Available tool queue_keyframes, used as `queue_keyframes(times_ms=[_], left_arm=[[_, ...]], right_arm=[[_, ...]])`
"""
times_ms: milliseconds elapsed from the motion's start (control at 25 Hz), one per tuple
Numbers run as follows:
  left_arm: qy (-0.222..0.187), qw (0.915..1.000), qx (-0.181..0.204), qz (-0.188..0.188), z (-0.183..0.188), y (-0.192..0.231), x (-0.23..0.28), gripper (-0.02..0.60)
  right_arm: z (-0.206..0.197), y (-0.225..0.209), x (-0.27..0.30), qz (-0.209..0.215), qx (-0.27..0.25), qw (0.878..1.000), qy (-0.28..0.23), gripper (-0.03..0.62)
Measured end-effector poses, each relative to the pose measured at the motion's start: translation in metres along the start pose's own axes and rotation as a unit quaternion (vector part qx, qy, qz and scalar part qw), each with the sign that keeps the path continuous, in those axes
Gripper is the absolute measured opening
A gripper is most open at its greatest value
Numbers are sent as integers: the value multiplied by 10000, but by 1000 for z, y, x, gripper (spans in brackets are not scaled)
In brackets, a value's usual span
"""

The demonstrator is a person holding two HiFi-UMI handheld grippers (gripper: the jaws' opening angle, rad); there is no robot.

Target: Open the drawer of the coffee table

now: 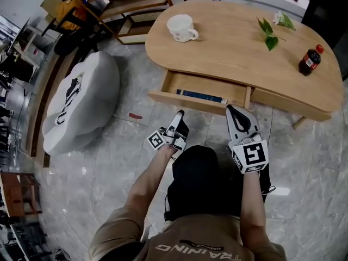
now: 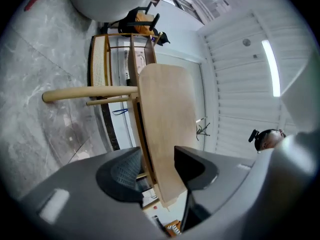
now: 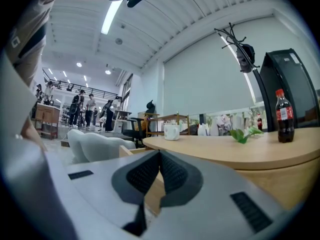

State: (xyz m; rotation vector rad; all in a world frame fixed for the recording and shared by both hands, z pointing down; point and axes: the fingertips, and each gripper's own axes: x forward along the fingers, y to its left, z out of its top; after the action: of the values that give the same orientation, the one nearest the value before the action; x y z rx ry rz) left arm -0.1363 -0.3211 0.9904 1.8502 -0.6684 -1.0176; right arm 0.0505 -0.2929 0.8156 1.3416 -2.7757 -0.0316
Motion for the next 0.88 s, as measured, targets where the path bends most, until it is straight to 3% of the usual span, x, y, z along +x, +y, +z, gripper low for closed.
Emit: queue_keyframes(times_ms=[120, 200, 320, 480, 560, 680, 760, 880], left_arm=[[721, 9956, 561, 223, -14, -12, -3, 213], [1329, 9806, 1337, 541, -24, -21, -2, 210], [2088, 9431, 2501, 658, -40, -45, 6, 201], [2660, 8784, 3926, 596, -53, -87, 27, 165], [2764, 8521, 4394, 667, -55, -100, 37, 107], [2785, 8217, 4905, 819, -54, -116, 46, 6], [2793, 8129, 5030, 901, -53, -123, 51, 6], [2718, 8167, 4994, 983, -50, -132, 63, 6]], right_arm=[[-1, -1, 0, -28, 26, 10000, 26, 5], [-2, -2, 0, -74, -9, 10000, 64, 5], [-2, -4, 0, -128, -124, 9997, 170, 5], [3, -4, 2, -150, -141, 9996, 171, 5], [5, -5, 3, -183, -147, 9996, 167, 5], [8, -1, 5, -205, -157, 9995, 181, 5], [11, 1, 7, -235, -207, 9993, 218, 5], [19, -4, 8, -491, -324, 9980, 219, 5]])
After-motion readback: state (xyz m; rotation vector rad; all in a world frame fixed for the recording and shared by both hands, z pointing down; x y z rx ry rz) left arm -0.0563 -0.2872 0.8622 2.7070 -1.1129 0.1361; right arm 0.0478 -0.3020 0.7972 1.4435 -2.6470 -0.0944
